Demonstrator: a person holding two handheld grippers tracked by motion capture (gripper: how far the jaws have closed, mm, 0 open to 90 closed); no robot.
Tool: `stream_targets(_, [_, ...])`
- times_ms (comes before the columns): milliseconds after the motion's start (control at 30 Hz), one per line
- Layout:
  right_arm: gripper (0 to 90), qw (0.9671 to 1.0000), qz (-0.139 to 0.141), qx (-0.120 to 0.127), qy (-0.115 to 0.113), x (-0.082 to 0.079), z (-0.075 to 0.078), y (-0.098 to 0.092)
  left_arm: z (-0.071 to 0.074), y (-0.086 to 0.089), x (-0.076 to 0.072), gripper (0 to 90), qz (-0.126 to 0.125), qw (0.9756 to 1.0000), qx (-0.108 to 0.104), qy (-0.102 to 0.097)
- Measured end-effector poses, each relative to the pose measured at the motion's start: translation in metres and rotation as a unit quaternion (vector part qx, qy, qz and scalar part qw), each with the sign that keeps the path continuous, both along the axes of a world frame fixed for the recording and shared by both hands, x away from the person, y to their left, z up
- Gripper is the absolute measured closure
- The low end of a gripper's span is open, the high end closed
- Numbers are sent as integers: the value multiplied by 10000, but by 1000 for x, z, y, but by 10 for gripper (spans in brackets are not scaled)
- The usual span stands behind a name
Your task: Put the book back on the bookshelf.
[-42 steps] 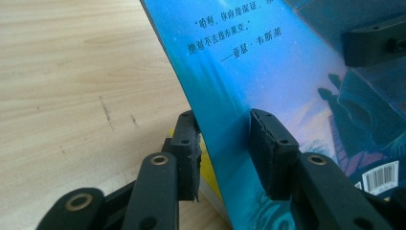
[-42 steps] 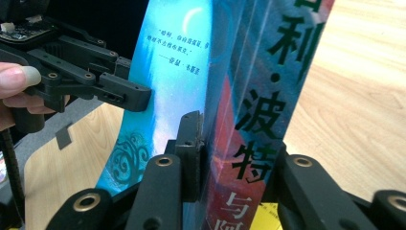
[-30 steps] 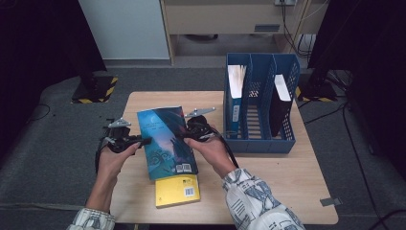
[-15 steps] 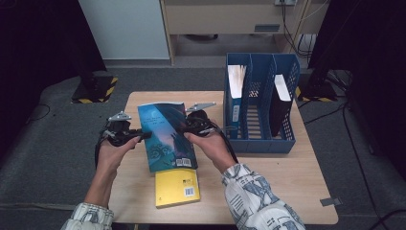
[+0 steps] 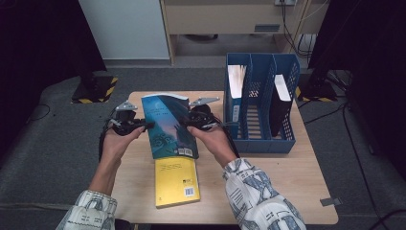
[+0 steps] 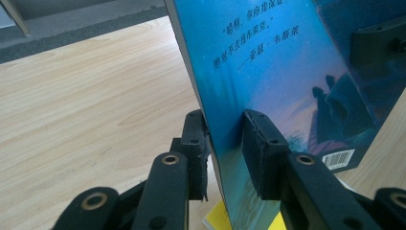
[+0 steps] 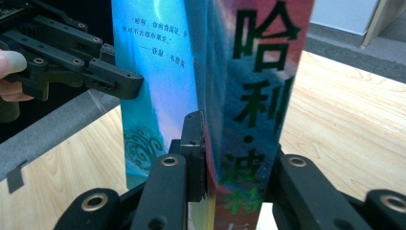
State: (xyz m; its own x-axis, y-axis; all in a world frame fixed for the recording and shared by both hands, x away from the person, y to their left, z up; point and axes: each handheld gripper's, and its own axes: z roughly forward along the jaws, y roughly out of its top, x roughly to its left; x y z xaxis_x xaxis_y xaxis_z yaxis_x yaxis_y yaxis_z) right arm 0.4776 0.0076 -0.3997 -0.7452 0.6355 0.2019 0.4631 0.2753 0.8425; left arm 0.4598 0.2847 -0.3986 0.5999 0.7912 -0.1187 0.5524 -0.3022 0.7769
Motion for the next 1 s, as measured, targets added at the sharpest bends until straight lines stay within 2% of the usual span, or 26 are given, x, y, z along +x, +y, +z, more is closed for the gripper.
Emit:
stream_targets(167, [729,10000,-11,56,-62,-1,-2,-1,-1,1,0,705,-49,10000,9,-50])
stream_targets(367, [718,9998,-18,111,-160,-9,-4,-2,-1,2,-12,703,-76,9998,-40,-183])
stream_targets(467, [709,9997,7,129,-214,-17,-3,-3,-2,3,-18,701,-84,9996,-122,-243])
stream_targets(533, [699,9996,37,149,-220,-24,-3,-4,-3,4,-24,697,-104,9993,-261,-254])
stream_targets(833, [682,9990,232,214,-305,-55,-7,-12,-7,2,-46,650,-134,9981,-369,-469])
stream_targets(1000, [673,9982,387,235,-400,-65,-5,-11,-11,4,-51,620,-78,9974,-479,-536])
